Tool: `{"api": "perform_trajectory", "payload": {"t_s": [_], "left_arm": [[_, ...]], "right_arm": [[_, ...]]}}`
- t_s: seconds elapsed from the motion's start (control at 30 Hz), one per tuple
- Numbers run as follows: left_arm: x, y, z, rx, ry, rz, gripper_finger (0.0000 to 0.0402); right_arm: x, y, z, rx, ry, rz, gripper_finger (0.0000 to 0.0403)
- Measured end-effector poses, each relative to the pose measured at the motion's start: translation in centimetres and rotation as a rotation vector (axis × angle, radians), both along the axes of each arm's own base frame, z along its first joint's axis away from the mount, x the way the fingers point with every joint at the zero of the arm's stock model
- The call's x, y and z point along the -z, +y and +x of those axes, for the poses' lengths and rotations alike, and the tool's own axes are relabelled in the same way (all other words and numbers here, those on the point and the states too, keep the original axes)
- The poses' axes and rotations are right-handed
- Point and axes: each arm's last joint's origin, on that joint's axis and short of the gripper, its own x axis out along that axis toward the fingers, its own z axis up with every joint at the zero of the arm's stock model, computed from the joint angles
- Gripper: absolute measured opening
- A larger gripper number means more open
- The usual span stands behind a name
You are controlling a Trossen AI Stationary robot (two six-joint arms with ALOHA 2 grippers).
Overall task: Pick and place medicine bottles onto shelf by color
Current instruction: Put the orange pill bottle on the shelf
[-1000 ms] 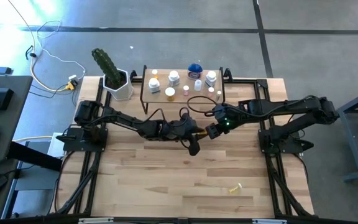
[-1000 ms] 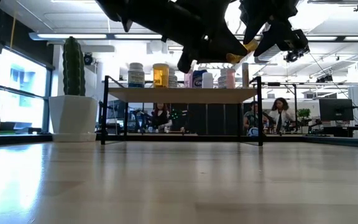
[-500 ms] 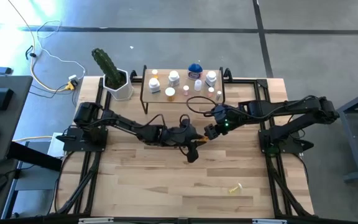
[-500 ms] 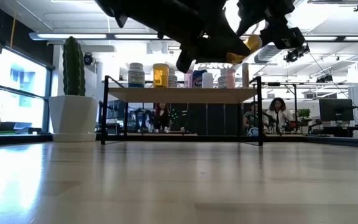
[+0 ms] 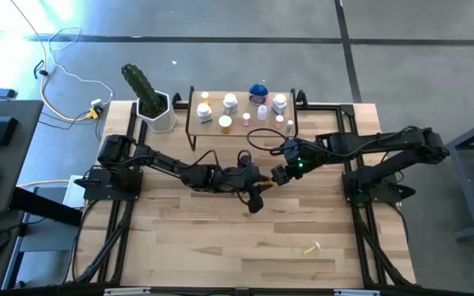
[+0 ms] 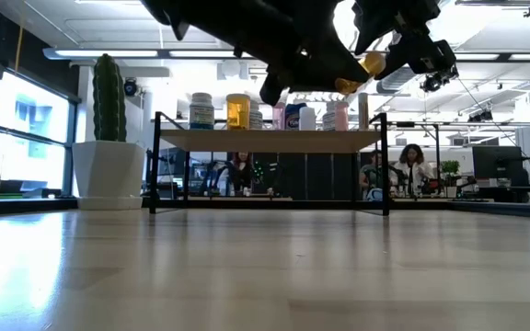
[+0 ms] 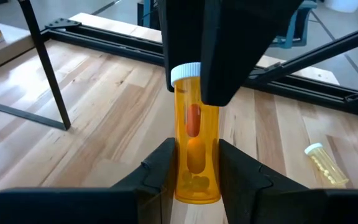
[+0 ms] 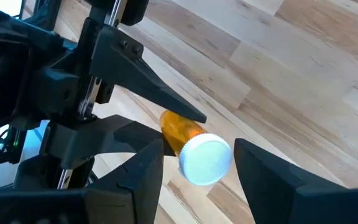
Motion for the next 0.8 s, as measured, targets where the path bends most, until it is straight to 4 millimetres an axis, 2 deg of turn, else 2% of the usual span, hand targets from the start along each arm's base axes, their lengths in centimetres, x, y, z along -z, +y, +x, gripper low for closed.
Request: {"api": "perform_trajectory", "payload": {"t_s": [0.17,0.47,0.8], "left_arm": [[-0.02,0.03,-0.01,-0.010,0.000,0.005,0.0087],[-0.04,0.05,-0.03,-0.008,0.007,0.031,0.0087],[0.02,0.06,-0.06,0.008,0.024,0.060,0.0095]], "right_arm": [[0.00,-0.01,0.00,0.013,0.002,0.006,0.0177],[0.00,-0.01,0.00,0.021,0.003,0.011,0.0107],[0.00,-0.08,0.00,0.025,0.003,0.012,0.0103]]}}
